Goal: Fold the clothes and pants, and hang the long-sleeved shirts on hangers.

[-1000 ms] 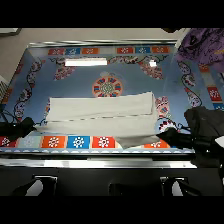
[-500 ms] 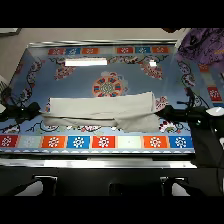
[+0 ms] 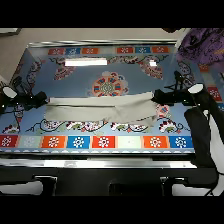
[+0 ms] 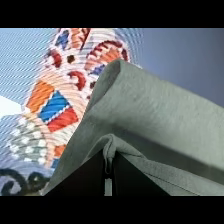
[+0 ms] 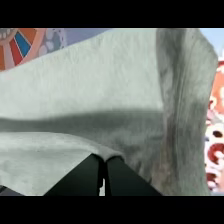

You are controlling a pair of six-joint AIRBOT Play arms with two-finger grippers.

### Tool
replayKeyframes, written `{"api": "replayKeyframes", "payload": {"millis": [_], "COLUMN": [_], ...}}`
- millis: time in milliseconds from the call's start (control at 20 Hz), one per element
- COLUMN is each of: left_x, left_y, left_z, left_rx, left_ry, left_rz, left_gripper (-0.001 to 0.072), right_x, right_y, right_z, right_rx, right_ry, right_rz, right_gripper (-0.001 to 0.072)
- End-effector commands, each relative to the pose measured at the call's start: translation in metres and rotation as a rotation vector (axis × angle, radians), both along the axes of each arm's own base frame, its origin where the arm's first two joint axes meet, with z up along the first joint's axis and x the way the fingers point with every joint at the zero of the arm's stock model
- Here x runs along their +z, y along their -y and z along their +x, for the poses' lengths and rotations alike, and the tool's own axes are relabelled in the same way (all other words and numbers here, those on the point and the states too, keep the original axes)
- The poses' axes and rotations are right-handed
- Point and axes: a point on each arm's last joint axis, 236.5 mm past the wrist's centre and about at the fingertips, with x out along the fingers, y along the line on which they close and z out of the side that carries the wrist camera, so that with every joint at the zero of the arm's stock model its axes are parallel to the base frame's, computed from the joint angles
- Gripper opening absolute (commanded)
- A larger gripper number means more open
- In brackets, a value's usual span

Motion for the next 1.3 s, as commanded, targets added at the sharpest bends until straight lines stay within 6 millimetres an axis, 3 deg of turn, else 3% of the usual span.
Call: {"api": "replayKeyframes", "payload": {"millis": [0,150,450,600,650,700,750,800,900,1000,1100,1150,1250], "left_x": [-0.009,-0.016,-0.043,-0.044,-0.042,-0.037,-0.027,-0.016,0.014,0.041,0.057,0.061,0.062], "left_y": [0.001,0.002,0.007,0.010,0.010,0.010,0.008,0.006,-0.003,-0.007,-0.007,-0.006,-0.004], "left_z": [0.018,0.025,0.024,0.030,0.032,0.035,0.040,0.045,0.055,0.060,0.061,0.060,0.056], "left_rx": [-0.015,-0.019,-0.031,-0.036,-0.034,-0.026,-0.016,-0.020,-0.029,-0.039,-0.045,-0.043,-0.034], "left_ry": [0.000,-0.003,-0.048,-0.032,-0.025,-0.018,0.003,0.023,0.068,0.100,0.114,0.118,0.103], "left_rz": [0.004,0.005,0.001,0.007,0.008,0.006,0.007,0.015,0.053,0.078,0.081,0.079,0.067], "left_gripper": [0.0015,0.0015,0.0016,0.0047,0.0164,0.0336,0.0543,0.0645,0.0651,0.0652,0.0651,0.0652,0.0651], "right_x": [-0.001,-0.004,-0.048,-0.058,-0.057,-0.052,-0.042,-0.027,0.010,0.029,0.019,0.008,-0.016], "right_y": [0.013,0.019,0.000,-0.006,-0.005,-0.003,0.001,0.007,0.037,0.079,0.107,0.109,0.094], "right_z": [0.027,0.036,0.031,0.028,0.027,0.026,0.026,0.025,0.025,0.026,0.018,0.010,-0.004], "right_rx": [-0.043,-0.079,-0.043,-0.033,-0.042,-0.055,-0.064,-0.061,-0.084,-0.129,-0.160,-0.138,-0.049], "right_ry": [0.025,0.045,-0.041,-0.068,-0.076,-0.093,-0.112,-0.128,-0.153,-0.145,-0.176,-0.216,-0.297], "right_rz": [-0.054,-0.062,-0.051,-0.048,-0.041,-0.027,-0.006,0.013,0.040,0.029,0.044,0.070,0.151], "right_gripper": [0.0036,0.0036,0.0037,0.0040,0.0105,0.0254,0.0351,0.0370,0.0486,0.0499,0.0580,0.0594,0.0658]}}
